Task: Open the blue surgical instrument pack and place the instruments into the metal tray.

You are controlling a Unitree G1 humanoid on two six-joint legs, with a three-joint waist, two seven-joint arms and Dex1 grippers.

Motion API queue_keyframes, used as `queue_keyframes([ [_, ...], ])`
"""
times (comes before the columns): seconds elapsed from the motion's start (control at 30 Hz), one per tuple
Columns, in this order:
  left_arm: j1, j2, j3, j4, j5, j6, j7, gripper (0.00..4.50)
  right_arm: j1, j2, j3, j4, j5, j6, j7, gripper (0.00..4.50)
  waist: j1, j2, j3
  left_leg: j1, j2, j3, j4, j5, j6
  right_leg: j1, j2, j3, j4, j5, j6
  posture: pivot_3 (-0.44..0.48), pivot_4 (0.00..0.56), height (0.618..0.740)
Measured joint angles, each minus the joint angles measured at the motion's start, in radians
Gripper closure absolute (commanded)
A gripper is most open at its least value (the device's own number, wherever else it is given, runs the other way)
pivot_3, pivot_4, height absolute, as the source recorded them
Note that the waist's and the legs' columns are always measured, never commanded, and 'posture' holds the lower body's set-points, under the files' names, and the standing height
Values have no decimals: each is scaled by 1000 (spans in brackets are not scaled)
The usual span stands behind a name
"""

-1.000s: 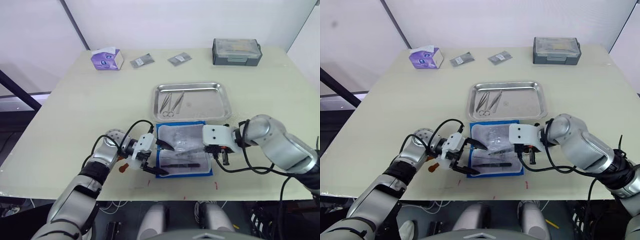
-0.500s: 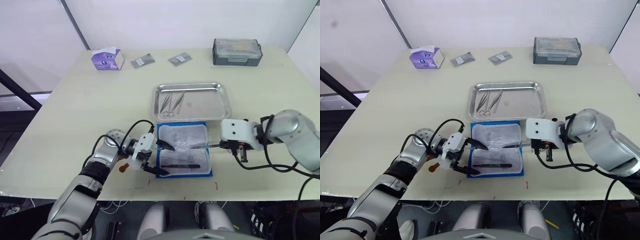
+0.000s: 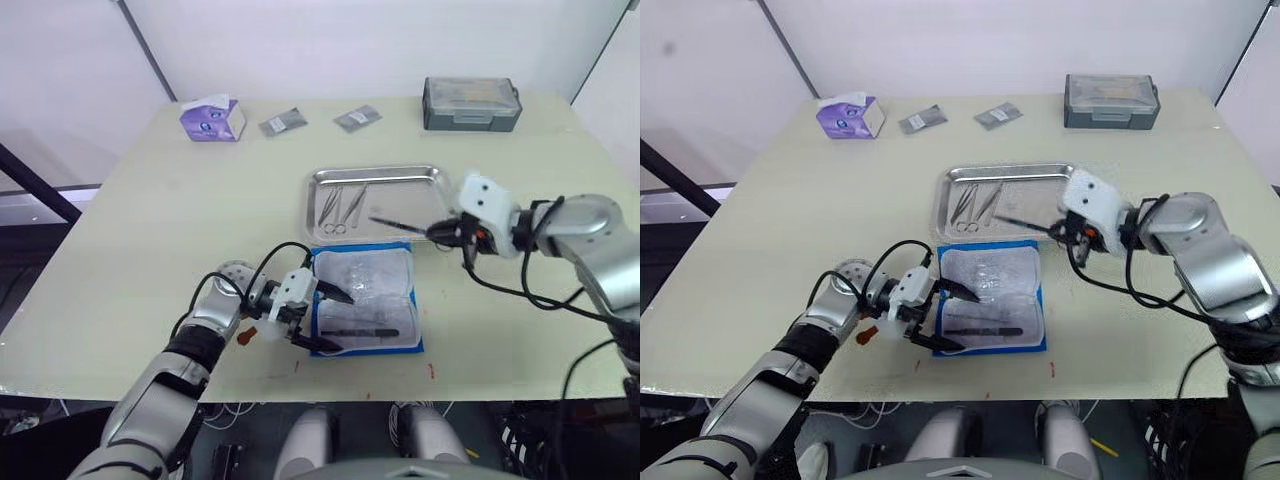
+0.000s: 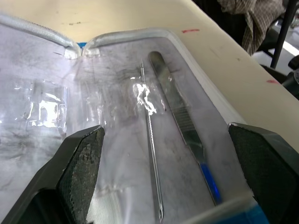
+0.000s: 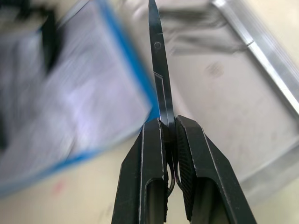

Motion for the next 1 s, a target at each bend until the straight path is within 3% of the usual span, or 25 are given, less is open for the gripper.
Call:
queue_keyframes([
  [0.13,3,1,4,0,2,0,0,0,-63,147,5,108,-3,26,-108,4445,-4,1,0,1,0,-1,0,0,0,-1,0,2,1,0,0,0,150,734],
  [0.5,15,-1,17,-8,4,1,0,0,-152,330,4,344,-51,31,-306,4445,-8,2,-1,1,-1,-1,0,0,0,-1,0,3,1,0,0,0,150,734],
  [0.77,21,-11,35,-10,17,1,0,0,-227,493,4,759,-129,-101,-479,4445,-8,3,-2,1,-1,0,0,0,1,-1,0,4,2,0,0,0,150,734],
  [1.0,26,-12,40,-13,20,3,0,0,-282,546,-19,968,-151,-193,-516,4445,-10,3,-2,1,-1,-1,0,0,1,-1,0,5,2,0,0,0,150,734],
])
